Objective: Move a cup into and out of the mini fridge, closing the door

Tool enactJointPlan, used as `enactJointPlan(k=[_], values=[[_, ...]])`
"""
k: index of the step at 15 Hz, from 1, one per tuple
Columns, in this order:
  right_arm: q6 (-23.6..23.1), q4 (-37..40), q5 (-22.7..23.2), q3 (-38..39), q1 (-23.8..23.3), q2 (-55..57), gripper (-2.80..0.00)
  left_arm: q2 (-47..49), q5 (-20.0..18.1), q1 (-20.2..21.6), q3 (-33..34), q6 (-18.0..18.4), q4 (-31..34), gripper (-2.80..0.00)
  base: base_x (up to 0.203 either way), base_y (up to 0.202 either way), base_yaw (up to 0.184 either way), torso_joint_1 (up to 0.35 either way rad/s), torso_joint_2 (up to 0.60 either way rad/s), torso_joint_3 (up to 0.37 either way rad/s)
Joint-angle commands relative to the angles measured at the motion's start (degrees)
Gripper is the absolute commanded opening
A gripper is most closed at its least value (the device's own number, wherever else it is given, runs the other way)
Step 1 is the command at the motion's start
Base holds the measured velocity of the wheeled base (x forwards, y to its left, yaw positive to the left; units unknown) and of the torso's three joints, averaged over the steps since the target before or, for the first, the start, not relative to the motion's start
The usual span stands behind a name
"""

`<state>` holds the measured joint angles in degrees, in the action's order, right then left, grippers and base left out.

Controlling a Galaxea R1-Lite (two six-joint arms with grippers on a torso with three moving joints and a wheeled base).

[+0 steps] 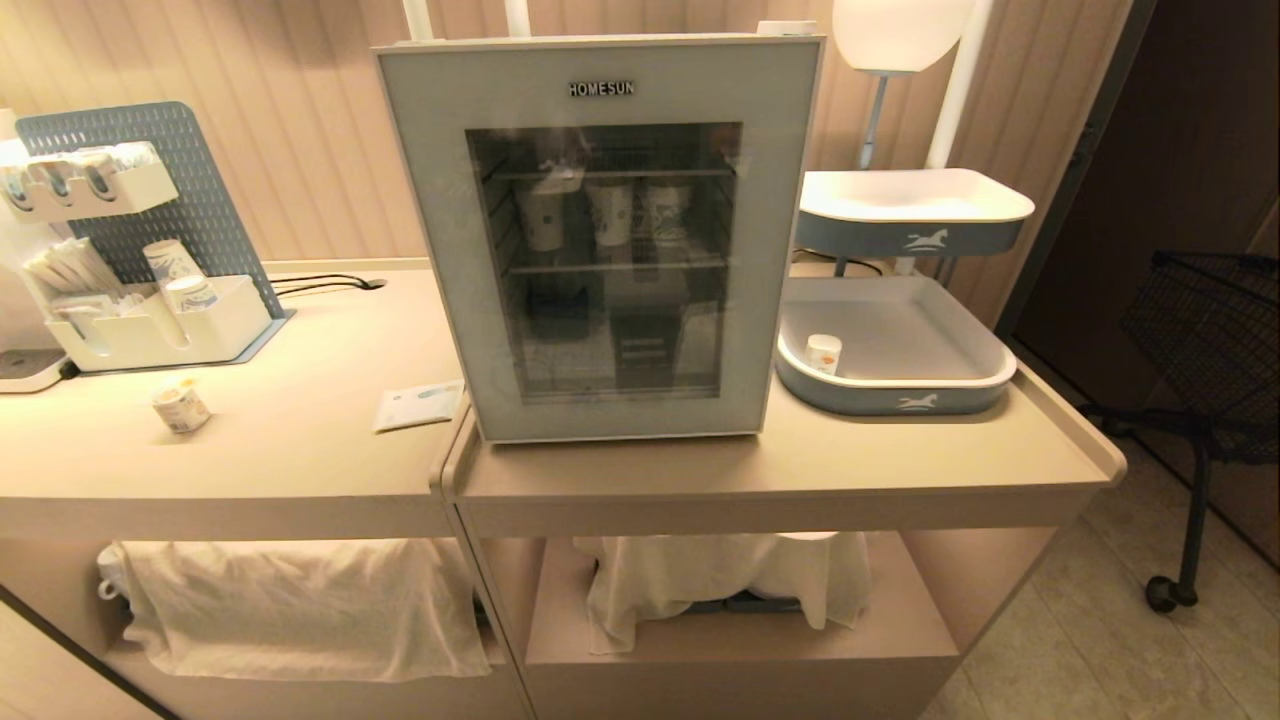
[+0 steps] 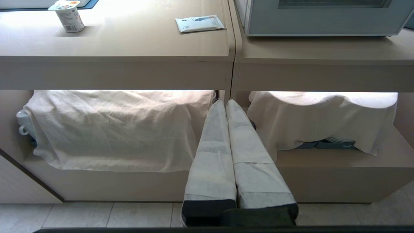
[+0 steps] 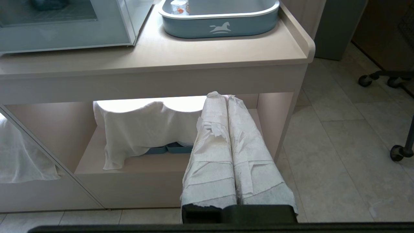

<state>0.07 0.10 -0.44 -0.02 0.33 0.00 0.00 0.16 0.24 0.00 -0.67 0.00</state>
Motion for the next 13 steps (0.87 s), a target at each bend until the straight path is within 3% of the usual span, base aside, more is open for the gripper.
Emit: enactJointPlan(k=[1, 13], values=[[0.01, -0.01, 0.00, 0.02, 0.02, 0.09, -2.80, 0.00, 0.02, 0.02, 0.09, -0.03, 0.00, -2.80, 0.000, 0.000, 0.000, 0.000, 0.00, 0.000], [0.19, -0.01, 0.00, 0.01, -0.02, 0.13, -2.80, 0.00, 0.02, 0.02, 0.09, -0.05, 0.00, -2.80, 0.000, 0.000, 0.000, 0.000, 0.00, 0.000]])
